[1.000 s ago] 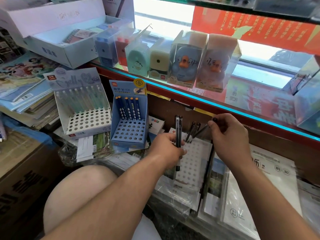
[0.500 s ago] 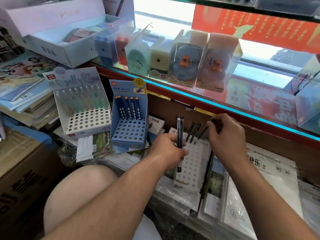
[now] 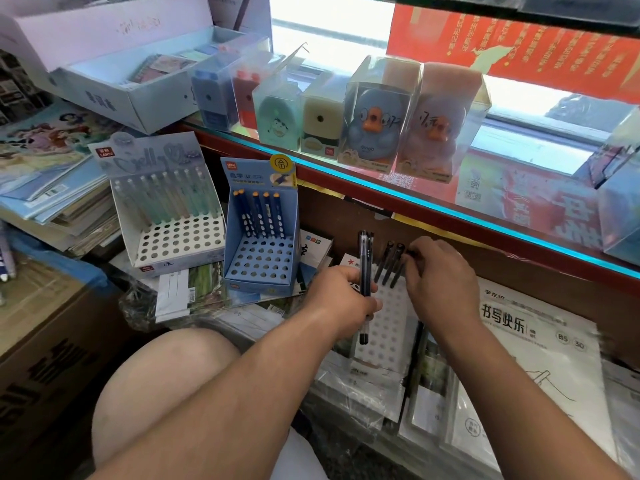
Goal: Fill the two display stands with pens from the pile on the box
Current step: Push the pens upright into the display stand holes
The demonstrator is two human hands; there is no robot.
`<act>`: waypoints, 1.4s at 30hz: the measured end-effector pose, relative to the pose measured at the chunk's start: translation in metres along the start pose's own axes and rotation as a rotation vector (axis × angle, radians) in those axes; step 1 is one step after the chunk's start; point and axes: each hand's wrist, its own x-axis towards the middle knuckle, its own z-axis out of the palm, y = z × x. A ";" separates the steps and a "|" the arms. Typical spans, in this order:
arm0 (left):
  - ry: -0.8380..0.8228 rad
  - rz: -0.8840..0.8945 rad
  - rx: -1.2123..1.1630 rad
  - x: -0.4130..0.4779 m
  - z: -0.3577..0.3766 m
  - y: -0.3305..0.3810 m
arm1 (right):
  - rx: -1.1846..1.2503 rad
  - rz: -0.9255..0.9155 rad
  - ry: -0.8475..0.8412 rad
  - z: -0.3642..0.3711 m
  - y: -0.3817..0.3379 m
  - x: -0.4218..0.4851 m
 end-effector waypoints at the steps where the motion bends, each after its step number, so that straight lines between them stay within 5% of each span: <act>1: -0.006 0.003 -0.001 0.000 0.000 0.000 | 0.032 0.012 0.022 -0.002 -0.001 0.000; 4: -0.064 0.017 0.008 -0.003 0.001 0.003 | 0.257 0.046 0.061 -0.014 -0.009 -0.003; 12: -0.186 0.025 0.027 -0.006 0.003 0.005 | 0.890 0.159 -0.297 -0.037 -0.018 -0.007; 25: 0.028 0.025 0.034 0.002 -0.002 0.000 | 0.548 0.177 0.139 -0.037 0.003 -0.004; 42: 0.084 0.141 0.215 0.002 -0.003 -0.001 | 0.263 0.024 0.074 -0.008 0.012 -0.010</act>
